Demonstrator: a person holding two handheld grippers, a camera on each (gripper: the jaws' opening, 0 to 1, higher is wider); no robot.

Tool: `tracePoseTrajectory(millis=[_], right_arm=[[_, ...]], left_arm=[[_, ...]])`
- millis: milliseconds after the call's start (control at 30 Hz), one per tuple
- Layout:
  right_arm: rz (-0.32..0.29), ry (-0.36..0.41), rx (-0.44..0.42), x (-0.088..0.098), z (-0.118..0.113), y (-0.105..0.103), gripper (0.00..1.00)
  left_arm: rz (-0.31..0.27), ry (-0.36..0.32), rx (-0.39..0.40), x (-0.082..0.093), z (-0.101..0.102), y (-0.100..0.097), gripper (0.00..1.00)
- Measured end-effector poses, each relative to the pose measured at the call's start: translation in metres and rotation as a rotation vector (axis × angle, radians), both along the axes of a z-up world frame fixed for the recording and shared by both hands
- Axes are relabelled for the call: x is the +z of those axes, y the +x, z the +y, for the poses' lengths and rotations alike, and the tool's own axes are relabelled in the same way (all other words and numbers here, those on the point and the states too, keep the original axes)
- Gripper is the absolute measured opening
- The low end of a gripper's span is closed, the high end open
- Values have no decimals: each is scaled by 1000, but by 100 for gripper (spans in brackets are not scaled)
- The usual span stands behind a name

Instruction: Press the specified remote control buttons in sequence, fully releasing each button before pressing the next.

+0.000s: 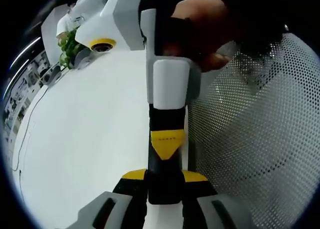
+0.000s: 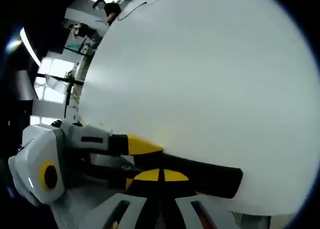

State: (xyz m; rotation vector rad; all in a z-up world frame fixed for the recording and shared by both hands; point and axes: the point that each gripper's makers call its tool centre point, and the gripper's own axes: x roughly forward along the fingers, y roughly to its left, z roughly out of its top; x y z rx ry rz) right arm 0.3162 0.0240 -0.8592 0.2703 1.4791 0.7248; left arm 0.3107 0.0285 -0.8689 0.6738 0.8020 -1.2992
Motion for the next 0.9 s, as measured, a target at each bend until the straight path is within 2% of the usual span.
tracePoseTrajectory(millis=[100,300,433,500,667,800,900], right_arm=[[-49,-47,53,-1,1,0,0],[-90,-93,92,0,3,0,0],[-101,-65,99,-1,2,1,0],[-64,-34,57,0,2,0,0],[-84,-55,88,1,4,0,0],[-108,-38,43,10,3,7,0],[-196,-9,-54,26,-2,29,0]], left_arm=[[1,0,2,0,1,0,25],[8,-2,13,1,1,1,25],[2,-4,8,0,1,1,25],[3,-7,8,1,2,1,25],[-1,-9,18,1,2,1,25],[8,12,43,0,1,1,25],[24,18,69,1,1,2,25]])
